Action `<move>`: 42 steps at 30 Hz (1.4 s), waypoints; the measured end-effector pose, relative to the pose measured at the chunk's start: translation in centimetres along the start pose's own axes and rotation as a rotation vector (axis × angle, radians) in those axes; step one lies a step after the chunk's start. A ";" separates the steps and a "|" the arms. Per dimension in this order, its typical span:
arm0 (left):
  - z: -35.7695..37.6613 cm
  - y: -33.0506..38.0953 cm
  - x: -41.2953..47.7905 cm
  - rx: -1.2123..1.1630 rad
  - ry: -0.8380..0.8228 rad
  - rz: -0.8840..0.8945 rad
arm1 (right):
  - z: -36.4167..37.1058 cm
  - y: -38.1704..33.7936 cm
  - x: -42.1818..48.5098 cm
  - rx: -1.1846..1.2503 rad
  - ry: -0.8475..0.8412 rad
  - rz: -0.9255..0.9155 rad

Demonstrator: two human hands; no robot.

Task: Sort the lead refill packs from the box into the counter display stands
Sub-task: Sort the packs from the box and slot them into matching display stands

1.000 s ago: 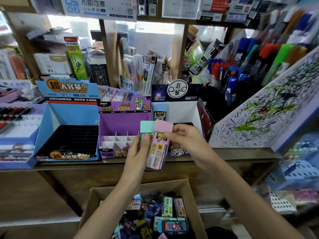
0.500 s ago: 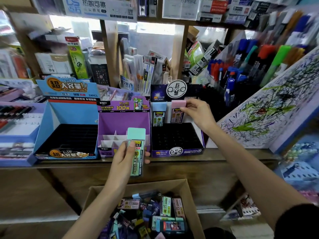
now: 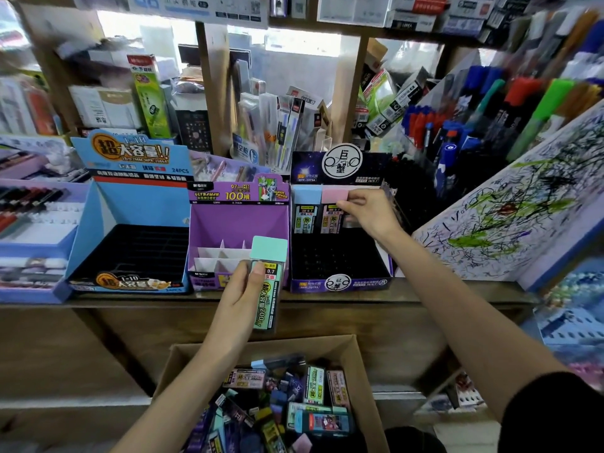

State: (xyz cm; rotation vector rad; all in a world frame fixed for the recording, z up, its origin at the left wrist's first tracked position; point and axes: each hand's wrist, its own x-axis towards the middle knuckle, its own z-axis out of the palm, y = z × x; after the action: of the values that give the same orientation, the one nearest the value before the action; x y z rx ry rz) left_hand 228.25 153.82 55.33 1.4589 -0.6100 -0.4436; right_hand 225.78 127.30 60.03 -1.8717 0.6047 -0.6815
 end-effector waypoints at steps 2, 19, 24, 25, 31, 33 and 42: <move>0.3 0.2 0.0 0.014 -0.009 0.002 | 0.1 0.0 0.0 -0.019 0.023 0.024; 6.1 2.8 3.4 0.055 -0.259 0.152 | -1.3 -4.9 -9.0 0.150 -0.185 -0.093; 6.7 1.8 3.3 0.068 -0.261 0.146 | -2.2 -3.2 -9.2 0.168 -0.201 -0.055; 6.4 1.6 3.2 0.070 -0.245 0.141 | -2.2 -2.7 -9.0 0.196 -0.173 -0.047; 4.4 0.6 3.5 0.181 -0.194 0.112 | 0.9 0.6 -4.5 -0.149 0.094 -0.035; 4.4 -0.1 3.4 0.206 -0.195 0.083 | 2.5 1.5 -3.5 -0.128 0.126 -0.020; 4.2 -0.4 4.7 0.315 -0.150 0.046 | 2.6 2.9 -1.3 0.014 0.155 0.010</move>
State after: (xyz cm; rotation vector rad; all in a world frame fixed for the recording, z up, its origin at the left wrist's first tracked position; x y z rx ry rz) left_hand 229.27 147.63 55.50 1.7156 -0.8609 -0.4369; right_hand 226.36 128.79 56.20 -1.8132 0.7057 -0.8274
